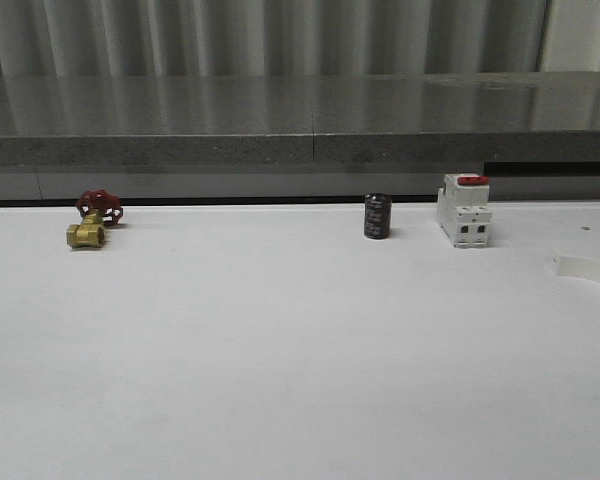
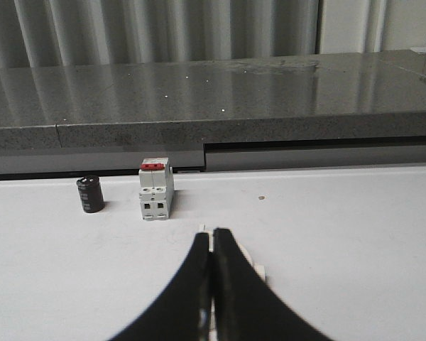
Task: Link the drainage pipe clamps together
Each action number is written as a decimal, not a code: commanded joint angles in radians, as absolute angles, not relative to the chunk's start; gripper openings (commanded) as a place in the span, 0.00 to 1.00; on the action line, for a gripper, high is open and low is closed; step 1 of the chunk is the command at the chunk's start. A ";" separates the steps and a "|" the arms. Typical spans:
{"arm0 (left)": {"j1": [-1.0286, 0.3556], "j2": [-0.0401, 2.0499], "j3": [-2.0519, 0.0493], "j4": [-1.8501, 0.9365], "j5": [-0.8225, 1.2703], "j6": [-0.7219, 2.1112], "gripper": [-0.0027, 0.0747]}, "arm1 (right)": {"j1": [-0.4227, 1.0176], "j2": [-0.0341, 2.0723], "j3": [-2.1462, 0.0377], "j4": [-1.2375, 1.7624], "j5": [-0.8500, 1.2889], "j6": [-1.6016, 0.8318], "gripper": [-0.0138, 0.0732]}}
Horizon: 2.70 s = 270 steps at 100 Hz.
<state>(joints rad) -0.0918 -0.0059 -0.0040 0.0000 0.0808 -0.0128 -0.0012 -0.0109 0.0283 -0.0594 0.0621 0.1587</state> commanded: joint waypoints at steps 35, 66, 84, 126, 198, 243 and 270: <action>-0.091 -0.036 0.016 0.000 0.008 -0.021 0.01 | -0.005 -0.031 0.012 -0.067 -0.010 0.153 0.08; -0.091 0.090 -0.181 -0.087 0.167 -0.021 0.01 | -0.005 -0.031 0.012 -0.067 -0.010 0.153 0.08; -0.091 0.280 -0.368 -0.100 0.306 -0.021 0.01 | -0.005 -0.031 0.012 -0.067 -0.010 0.153 0.08; -0.091 0.695 -0.607 -0.080 0.551 -0.021 0.01 | -0.005 -0.031 0.012 -0.067 -0.009 0.153 0.08; -0.089 0.830 -0.608 -0.102 0.551 -0.021 0.70 | -0.005 -0.031 0.012 -0.067 -0.009 0.153 0.08; 0.110 1.105 -0.887 -0.116 0.741 0.086 0.70 | -0.005 -0.031 0.012 -0.067 -0.009 0.153 0.08; 0.187 1.379 -1.061 -0.118 0.808 0.233 0.70 | -0.005 -0.031 0.012 -0.067 -0.009 0.153 0.08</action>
<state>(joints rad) 0.1689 1.3193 -0.9903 -0.1025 0.8316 0.1816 -0.0012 -0.0109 0.0283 -0.0594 0.0621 0.1587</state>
